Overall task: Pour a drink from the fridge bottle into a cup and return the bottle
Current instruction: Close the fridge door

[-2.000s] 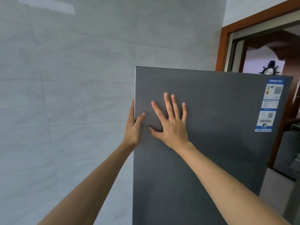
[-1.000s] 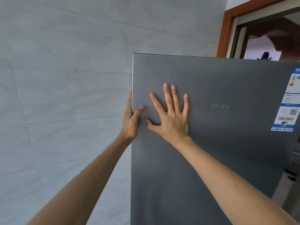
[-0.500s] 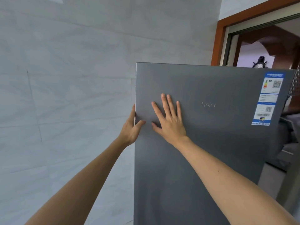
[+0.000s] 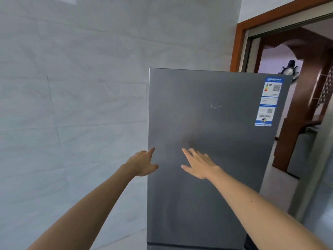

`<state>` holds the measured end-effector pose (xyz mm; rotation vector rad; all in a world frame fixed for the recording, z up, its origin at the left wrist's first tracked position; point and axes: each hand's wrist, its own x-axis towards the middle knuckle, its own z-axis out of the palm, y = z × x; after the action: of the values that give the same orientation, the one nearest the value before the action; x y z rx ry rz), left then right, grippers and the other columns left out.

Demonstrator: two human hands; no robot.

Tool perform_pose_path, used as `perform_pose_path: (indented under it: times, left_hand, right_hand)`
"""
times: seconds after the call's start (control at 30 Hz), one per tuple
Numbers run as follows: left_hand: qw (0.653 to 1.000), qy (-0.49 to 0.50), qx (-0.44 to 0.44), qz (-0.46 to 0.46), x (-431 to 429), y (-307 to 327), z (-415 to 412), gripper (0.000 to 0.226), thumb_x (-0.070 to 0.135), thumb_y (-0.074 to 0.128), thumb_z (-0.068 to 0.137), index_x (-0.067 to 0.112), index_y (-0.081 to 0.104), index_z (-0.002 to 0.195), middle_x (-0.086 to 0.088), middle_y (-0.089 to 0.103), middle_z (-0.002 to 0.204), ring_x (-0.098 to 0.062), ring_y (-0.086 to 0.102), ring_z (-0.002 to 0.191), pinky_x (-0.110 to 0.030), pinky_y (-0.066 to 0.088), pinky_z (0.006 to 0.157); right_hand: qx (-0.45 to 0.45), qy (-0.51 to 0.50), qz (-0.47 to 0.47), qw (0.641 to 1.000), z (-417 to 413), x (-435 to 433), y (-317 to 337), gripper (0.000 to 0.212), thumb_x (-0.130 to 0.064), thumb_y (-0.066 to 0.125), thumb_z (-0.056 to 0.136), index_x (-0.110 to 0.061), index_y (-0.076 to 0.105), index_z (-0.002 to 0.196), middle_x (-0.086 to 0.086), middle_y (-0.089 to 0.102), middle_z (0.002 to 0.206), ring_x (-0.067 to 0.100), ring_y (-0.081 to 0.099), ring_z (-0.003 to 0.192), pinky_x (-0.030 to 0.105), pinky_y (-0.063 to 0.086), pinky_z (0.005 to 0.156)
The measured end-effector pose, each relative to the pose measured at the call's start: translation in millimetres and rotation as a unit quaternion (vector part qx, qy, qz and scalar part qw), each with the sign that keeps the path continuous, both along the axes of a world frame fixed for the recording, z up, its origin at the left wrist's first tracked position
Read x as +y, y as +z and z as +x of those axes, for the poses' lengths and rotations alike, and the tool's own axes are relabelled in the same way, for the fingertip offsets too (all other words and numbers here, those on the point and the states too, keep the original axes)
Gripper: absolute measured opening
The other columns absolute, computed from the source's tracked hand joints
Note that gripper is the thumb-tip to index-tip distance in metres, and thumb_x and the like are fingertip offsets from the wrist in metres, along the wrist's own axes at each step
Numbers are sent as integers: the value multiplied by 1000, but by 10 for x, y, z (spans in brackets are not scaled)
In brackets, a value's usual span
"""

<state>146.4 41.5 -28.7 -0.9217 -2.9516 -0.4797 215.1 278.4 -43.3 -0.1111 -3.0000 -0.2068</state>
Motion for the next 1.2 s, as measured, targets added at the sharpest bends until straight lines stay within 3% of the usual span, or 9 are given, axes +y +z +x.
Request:
perform_pose_path:
  times: [0.37,0.63,0.8,1.03,1.2]
  left_hand:
    - [995,-70,23,-67,553,-57,368,72,44,54,92,10,29,150,-18,51,137,-38,53,122,-49,48,99]
    - [981,-174,22,-79,1226,-101,456,75,46,57,89,16,27,151,-16,48,143,-40,50,129,-48,45,104]
    - [966,-242,31,-86,1489,-69,500,72,47,57,90,13,31,148,-17,47,145,-39,48,130,-47,44,104]
    - [932,-344,56,-101,1597,-153,613,76,45,51,96,15,16,157,-19,45,144,-39,48,129,-49,44,105]
    - [903,-415,65,-91,1678,-255,801,76,46,48,96,17,13,157,-18,39,150,-38,43,134,-50,43,106]
  right_hand:
    - [-49,-80,-56,994,748,360,30,75,-58,39,98,-20,10,156,12,28,156,33,35,140,51,36,107]
    - [-53,-164,-56,983,1233,605,81,80,-63,40,96,-23,9,157,12,22,161,33,32,143,54,37,109]
    - [-57,-247,-72,965,1594,689,102,80,-64,41,95,-23,11,156,12,27,157,33,38,137,49,43,102]
    - [-63,-336,-82,936,1898,455,15,80,-62,43,96,-20,13,156,12,31,157,33,37,139,53,39,108]
    - [-71,-389,-68,916,2132,263,-58,79,-65,42,94,-19,19,154,14,35,153,34,40,135,51,39,104]
